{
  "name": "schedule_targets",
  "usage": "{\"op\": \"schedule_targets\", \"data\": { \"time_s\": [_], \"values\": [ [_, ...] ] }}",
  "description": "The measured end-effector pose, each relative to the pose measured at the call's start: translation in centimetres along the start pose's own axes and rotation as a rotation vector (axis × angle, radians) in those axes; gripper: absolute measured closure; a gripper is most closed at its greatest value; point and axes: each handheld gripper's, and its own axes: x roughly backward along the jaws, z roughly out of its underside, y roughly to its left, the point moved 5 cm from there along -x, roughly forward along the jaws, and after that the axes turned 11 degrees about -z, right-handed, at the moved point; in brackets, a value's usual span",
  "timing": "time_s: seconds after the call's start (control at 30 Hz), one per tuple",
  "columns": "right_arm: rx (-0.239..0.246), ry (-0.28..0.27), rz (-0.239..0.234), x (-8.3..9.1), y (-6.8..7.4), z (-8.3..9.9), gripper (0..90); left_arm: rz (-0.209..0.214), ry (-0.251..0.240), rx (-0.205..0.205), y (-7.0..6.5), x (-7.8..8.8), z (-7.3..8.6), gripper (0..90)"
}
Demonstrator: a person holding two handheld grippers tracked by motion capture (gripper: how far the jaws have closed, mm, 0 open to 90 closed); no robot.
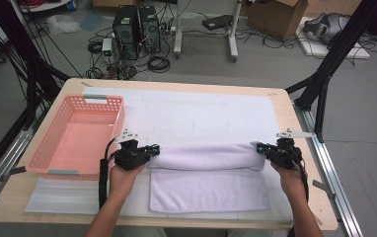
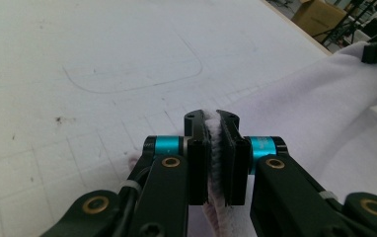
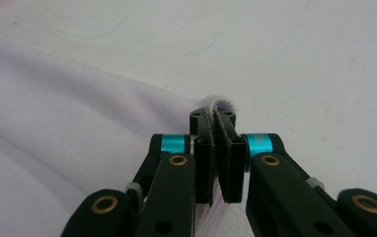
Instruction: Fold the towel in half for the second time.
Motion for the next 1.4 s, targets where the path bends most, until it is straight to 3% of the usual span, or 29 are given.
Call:
{"op": "schedule_targets", "data": {
  "time_s": [0.17, 0.33, 0.53, 0.7, 0.8, 0.9, 0.97, 1.03, 1.07, 1.1, 1.13, 1.3, 1.4],
  "values": [
    [0.009, -0.041, -0.014, 1.6, 1.1, 1.2, 86.9, 0.011, -0.038, -0.053, -1.3, 2.2, 1.4, 83.0],
    [0.032, -0.067, -0.027, 3.2, 2.6, 2.7, 86.9, 0.022, -0.046, -0.089, -2.4, 3.6, 3.3, 82.9],
    [0.032, -0.115, -0.045, 4.8, 4.0, 5.1, 87.1, 0.036, -0.026, -0.083, -3.0, 4.6, 5.8, 82.9],
    [0.027, -0.111, -0.048, 5.3, 4.8, 7.4, 86.4, 0.041, -0.009, -0.070, -3.3, 5.1, 7.0, 80.1],
    [-0.017, -0.117, -0.025, 5.5, 4.9, 8.0, 57.0, 0.021, -0.019, -0.052, -3.4, 5.4, 6.9, 54.8],
    [-0.021, -0.143, -0.020, 5.8, 5.1, 7.6, 51.2, 0.016, -0.032, -0.062, -3.6, 5.6, 6.7, 49.1],
    [-0.016, -0.131, -0.028, 5.5, 5.4, 7.1, 52.9, 0.018, -0.023, -0.063, -3.9, 5.5, 6.7, 49.8],
    [0.006, -0.108, -0.031, 5.0, 5.7, 6.9, 61.4, 0.016, 0.005, -0.084, -4.1, 5.3, 7.1, 55.7],
    [0.012, -0.087, -0.024, 4.7, 5.9, 6.9, 66.7, 0.007, 0.026, -0.105, -4.2, 5.2, 7.3, 63.7],
    [0.021, -0.071, -0.019, 4.5, 5.9, 6.9, 80.2, 0.000, 0.031, -0.131, -4.3, 5.2, 7.5, 73.5],
    [0.037, -0.062, -0.022, 4.5, 5.9, 7.1, 85.9, 0.004, 0.029, -0.133, -4.3, 5.3, 7.5, 78.2],
    [0.017, -0.101, -0.035, 5.6, 6.0, 7.8, 87.5, 0.027, -0.010, -0.132, -4.5, 6.3, 7.2, 81.2],
    [0.009, -0.129, -0.053, 6.9, 6.1, 8.4, 87.5, 0.039, -0.006, -0.140, -4.6, 6.7, 7.5, 80.1]
  ]
}}
